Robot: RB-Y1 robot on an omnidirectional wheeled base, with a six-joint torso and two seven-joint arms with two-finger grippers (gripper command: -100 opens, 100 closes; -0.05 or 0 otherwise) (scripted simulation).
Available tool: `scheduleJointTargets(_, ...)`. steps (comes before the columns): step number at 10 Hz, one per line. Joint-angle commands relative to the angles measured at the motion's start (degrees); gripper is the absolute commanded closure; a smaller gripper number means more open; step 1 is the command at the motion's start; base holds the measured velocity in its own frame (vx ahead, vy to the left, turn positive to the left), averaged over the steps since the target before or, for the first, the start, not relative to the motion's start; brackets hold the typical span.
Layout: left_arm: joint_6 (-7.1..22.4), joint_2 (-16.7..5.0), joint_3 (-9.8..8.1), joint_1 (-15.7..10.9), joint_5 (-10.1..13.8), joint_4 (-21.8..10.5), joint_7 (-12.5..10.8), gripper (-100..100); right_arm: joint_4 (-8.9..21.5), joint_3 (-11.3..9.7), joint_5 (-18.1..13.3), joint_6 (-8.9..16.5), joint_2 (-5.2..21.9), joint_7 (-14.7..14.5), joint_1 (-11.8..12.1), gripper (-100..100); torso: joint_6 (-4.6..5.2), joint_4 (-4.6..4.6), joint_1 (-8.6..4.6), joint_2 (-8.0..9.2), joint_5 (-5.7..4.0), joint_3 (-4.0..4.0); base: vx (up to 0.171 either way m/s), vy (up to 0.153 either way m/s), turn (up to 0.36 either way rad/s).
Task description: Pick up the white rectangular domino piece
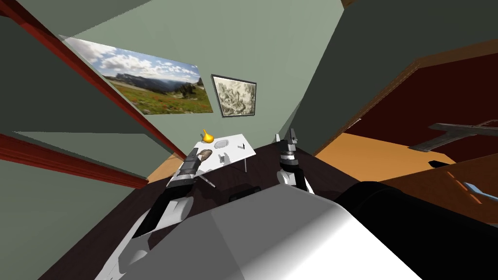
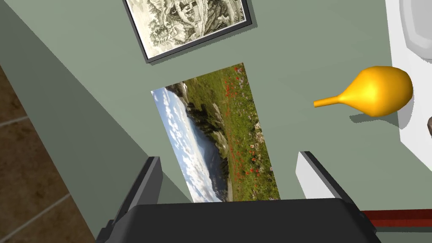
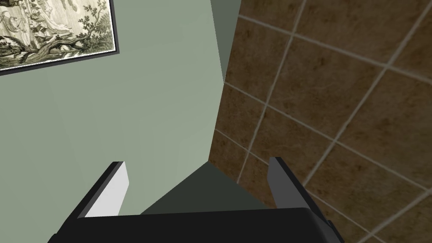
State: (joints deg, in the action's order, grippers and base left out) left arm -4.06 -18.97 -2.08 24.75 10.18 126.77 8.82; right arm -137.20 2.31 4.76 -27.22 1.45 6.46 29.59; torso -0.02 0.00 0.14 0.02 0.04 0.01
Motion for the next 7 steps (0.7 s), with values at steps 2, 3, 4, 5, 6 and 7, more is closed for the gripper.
scheduleJointTargets(2,3.68,-2.37,-0.11,-0.43,2.55,-0.66,0.45,-100,0.0,0.0,0.0,0.0,0.0,0.0,0.0,0,0.02,0.0,0.03,-0.01,0.0,-0.01,-0.008,0.037,-0.089)
scheduleJointTargets(3,5.91,-4.38,-0.14,-0.74,4.83,-1.23,0.88,-100,0.0,0.0,0.0,0.0,0.0,0.0,0.0,0,0.0,0.0,0.01,-0.01,0.0,-0.01,-0.004,0.034,-0.136)
scheduleJointTargets(4,6.73,-4.38,-0.14,-0.74,4.83,-1.23,0.88,-100,0.0,0.0,0.0,0.0,0.0,0.0,0.0,0,0.02,0.0,0.01,-0.02,0.0,-0.01,-0.008,0.032,-0.073)
scheduleJointTargets(5,8.73,-6.37,-0.15,-1.07,7.14,-1.83,1.33,-100,0.0,0.0,0.0,0.0,0.0,0.0,0.0,0,0.0,0.0,0.0,-0.02,0.0,-0.01,-0.014,0.041,-0.137)
scheduleJointTargets(6,9.84,-6.37,-0.15,-1.07,7.14,-1.83,1.33,-100,0.0,0.0,0.0,0.0,0.0,0.0,0.0,0,0.02,0.0,0.04,0.01,0.0,0.0,-0.011,0.038,-0.06)
scheduleJointTargets(7,11.66,-8.32,-0.11,-1.44,9.48,-2.49,1.8,-100,0.0,0.0,0.0,0.0,0.0,0.0,0.0,0,0.0,0.0,0.02,-0.01,0.01,0.0,-0.011,0.036,-0.127)
